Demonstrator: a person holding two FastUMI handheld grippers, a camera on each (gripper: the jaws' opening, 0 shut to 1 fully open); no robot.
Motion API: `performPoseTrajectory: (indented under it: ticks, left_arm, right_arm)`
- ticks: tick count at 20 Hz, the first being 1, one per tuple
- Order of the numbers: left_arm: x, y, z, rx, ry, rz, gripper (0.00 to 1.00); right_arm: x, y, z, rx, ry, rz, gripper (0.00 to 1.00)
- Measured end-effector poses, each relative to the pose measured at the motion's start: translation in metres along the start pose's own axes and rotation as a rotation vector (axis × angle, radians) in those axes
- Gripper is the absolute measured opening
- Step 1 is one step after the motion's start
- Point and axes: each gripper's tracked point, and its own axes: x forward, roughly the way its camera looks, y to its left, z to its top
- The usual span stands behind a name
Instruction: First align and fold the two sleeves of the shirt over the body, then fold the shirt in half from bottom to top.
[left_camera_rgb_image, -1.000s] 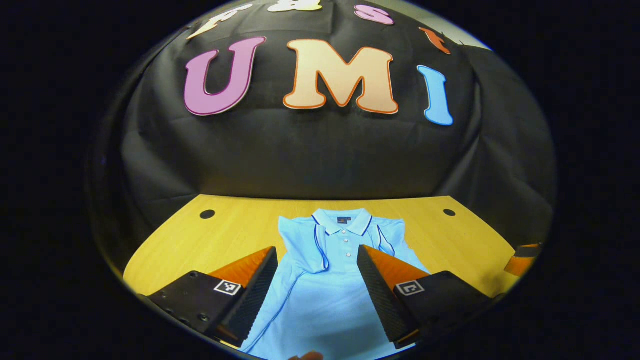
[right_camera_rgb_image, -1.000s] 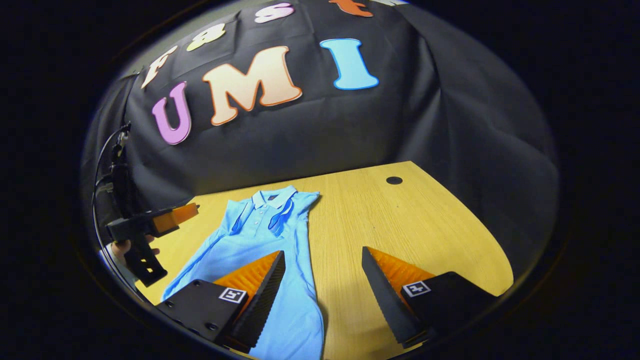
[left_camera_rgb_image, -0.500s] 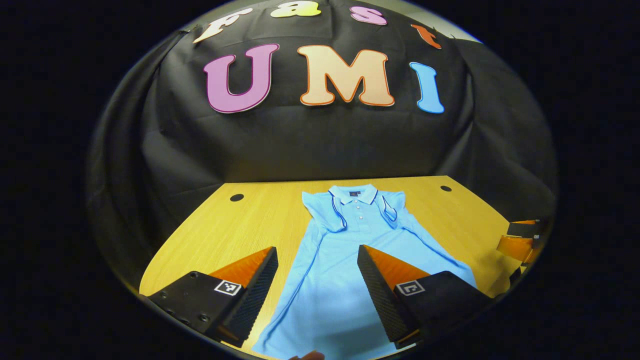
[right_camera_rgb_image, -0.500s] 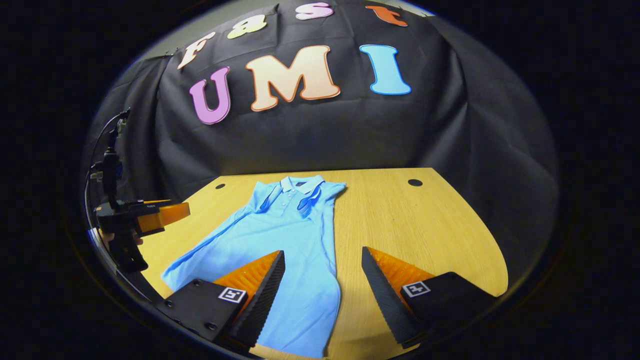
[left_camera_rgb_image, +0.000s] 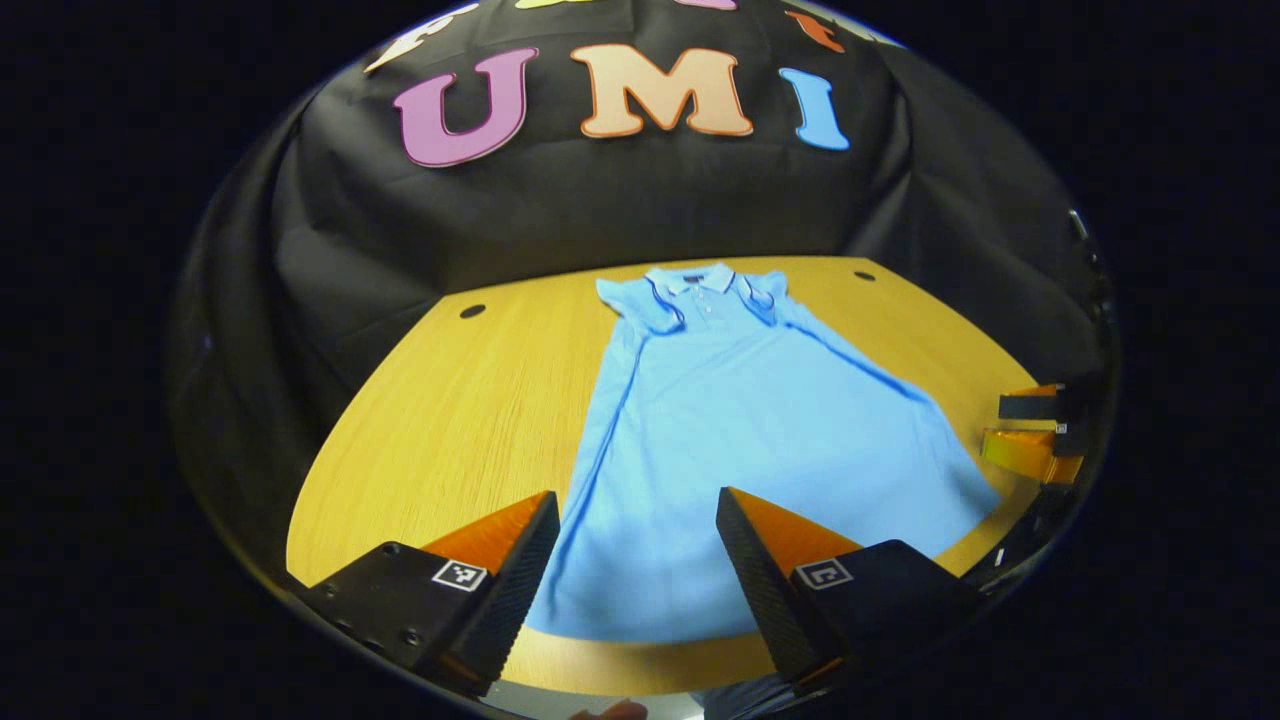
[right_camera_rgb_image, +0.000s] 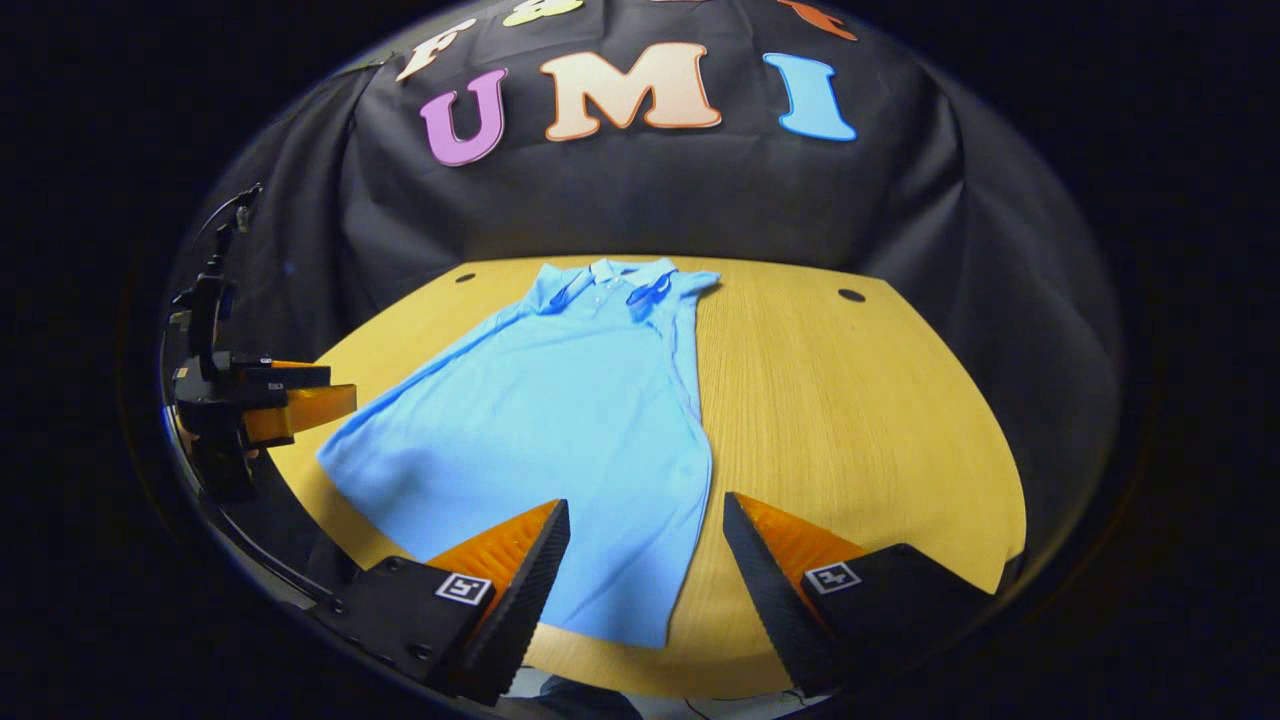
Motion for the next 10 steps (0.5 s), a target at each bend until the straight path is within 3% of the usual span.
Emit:
performPoseTrajectory:
  ticks: [8,10]
  left_arm:
    - [0.000,0.019,-0.075,0.001,0.139,0.042,0.95]
    - [-0.001,0.020,-0.070,0.003,0.105,0.053,0.96]
  right_arm:
    - [-0.005,0.016,-0.051,-0.030,0.105,0.018,0.98]
    - [-0.002,0.017,-0.063,-0.029,0.135,0.011,0.98]
